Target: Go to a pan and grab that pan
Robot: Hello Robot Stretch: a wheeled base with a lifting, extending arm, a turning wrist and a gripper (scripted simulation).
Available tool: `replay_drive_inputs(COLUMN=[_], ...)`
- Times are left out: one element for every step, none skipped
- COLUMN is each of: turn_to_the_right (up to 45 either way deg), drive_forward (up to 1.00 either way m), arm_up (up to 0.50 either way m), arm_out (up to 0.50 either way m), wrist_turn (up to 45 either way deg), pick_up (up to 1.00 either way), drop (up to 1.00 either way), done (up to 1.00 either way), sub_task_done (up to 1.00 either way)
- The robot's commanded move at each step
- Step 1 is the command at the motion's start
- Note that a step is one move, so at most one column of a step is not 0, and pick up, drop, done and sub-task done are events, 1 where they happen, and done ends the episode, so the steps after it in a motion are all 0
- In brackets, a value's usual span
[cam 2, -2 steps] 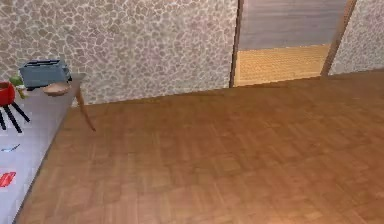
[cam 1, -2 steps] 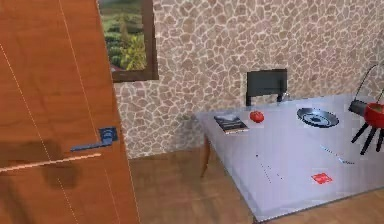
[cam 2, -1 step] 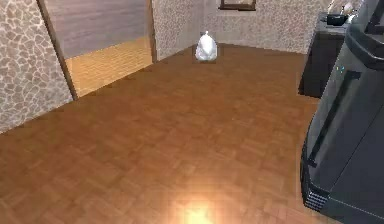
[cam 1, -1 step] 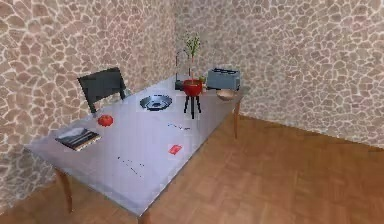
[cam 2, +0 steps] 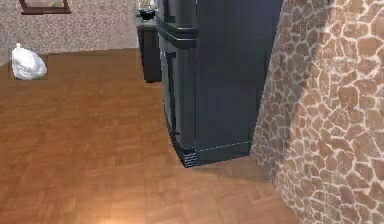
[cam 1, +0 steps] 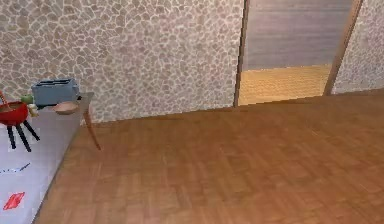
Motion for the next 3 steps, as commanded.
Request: replay_drive_inputs(turn_to_the_right=[24.0, 0.0, -36.0], drive_forward=[0.00, 0.25, 0.00], arm_up=[0.00, 0.00, 0.00], arm_out=[0.00, 0.00, 0.00], wrist_turn=[0.0, 0.0, 0.0], pick_up=[0.00, 0.00, 0.00], drop=[0.00, 0.00, 0.00], done=[0.00, 0.00, 0.00], sub_task_done=[0.00, 0.00, 0.00])
